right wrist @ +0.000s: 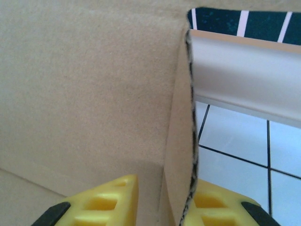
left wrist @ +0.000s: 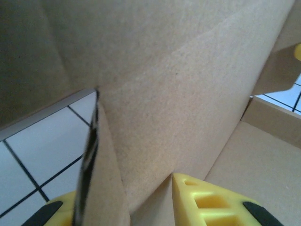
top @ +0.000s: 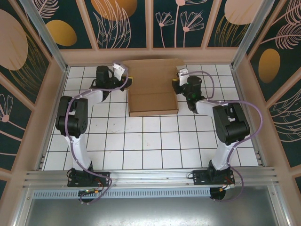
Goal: Fold the paper box
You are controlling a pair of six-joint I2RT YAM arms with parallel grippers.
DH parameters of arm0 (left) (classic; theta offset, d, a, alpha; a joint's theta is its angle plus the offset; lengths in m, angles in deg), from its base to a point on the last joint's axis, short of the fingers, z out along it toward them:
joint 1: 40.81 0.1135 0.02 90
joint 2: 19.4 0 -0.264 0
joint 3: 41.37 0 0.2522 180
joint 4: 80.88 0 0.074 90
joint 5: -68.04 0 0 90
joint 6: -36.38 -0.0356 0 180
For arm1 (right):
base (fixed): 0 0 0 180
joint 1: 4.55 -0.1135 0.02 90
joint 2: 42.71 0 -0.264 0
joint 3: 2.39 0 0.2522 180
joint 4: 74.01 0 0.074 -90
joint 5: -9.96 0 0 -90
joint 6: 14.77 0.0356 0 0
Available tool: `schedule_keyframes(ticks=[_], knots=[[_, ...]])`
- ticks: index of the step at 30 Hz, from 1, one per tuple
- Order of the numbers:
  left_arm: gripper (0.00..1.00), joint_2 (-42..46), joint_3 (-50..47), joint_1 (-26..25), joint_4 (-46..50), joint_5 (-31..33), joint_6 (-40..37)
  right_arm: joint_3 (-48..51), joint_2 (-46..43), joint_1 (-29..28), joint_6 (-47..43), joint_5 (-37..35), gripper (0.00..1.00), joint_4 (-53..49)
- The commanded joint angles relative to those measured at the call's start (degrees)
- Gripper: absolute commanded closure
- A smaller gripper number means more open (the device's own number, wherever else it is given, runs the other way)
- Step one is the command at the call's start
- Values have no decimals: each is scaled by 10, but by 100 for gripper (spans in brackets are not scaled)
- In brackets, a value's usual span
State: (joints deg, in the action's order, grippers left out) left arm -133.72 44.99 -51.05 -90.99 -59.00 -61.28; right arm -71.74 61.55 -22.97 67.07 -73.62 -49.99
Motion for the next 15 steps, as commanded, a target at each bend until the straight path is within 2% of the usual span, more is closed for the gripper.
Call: schedule_keyframes(ticks=[1,4,5,7,11,15], knots=[[72,39,-38,-28,-58,27,61,23,-22,-37,51,-23,76,41],[67,63,-63,-29,-53,88,81,40,-36,-53,48,-70,88,55],[63,72,-70,-29,-43,107,75,44,-40,-52,47,-89,92,57],[63,90,-78,-29,-17,117,45,49,-48,-49,32,-98,95,54],[62,121,-101,-12,0,60,0,55,-60,-27,-5,-37,99,39],[64,113,-90,29,-3,-9,25,58,-70,4,-20,32,100,20]])
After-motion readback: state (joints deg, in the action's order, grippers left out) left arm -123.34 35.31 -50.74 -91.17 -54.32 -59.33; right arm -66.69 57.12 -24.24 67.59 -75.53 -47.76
